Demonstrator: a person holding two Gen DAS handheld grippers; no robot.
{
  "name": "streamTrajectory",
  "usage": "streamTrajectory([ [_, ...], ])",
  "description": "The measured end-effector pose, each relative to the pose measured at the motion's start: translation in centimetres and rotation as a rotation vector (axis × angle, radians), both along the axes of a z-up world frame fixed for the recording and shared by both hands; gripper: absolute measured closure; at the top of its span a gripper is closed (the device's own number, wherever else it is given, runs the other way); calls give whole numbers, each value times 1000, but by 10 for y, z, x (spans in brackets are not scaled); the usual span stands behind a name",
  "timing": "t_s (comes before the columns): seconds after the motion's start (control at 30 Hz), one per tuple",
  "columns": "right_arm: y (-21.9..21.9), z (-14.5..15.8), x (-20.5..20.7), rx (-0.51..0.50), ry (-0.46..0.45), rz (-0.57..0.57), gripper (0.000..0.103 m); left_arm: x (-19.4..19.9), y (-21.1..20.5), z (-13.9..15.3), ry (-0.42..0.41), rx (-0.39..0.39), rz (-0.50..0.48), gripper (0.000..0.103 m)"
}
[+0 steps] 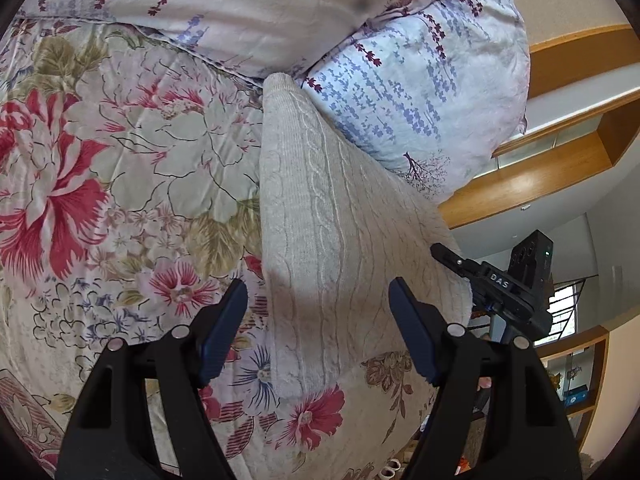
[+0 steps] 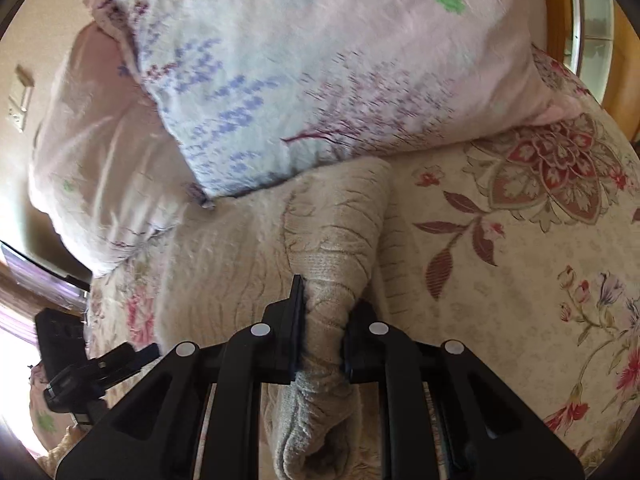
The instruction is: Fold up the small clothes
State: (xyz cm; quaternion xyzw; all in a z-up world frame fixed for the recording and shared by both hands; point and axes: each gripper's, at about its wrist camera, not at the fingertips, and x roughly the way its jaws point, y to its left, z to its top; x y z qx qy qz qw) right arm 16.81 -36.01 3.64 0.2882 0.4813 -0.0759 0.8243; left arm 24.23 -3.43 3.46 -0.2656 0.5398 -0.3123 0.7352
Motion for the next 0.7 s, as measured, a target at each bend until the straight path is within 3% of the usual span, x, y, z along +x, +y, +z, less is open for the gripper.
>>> streamTrajectory([
  [0.07, -6, -19, -1, 36, 41, -34, 87, 0, -5, 0, -4, 7, -18, 30],
  [0.2, -9, -13, -14, 71, 5, -63, 82, -1, -13, 3, -26, 34, -54, 30],
  [0.33, -20, 1, -40, 134, -46, -111, 61, -2, -19, 3, -46, 69, -77, 30],
  [0.5, -17, 9, -75, 193, -98, -114, 60, -2, -24, -2, -33, 74, -79, 30],
  [0.7, 0, 6, -87, 206, -94, -64, 60, -4, -36, -7, -27, 93, -94, 33],
])
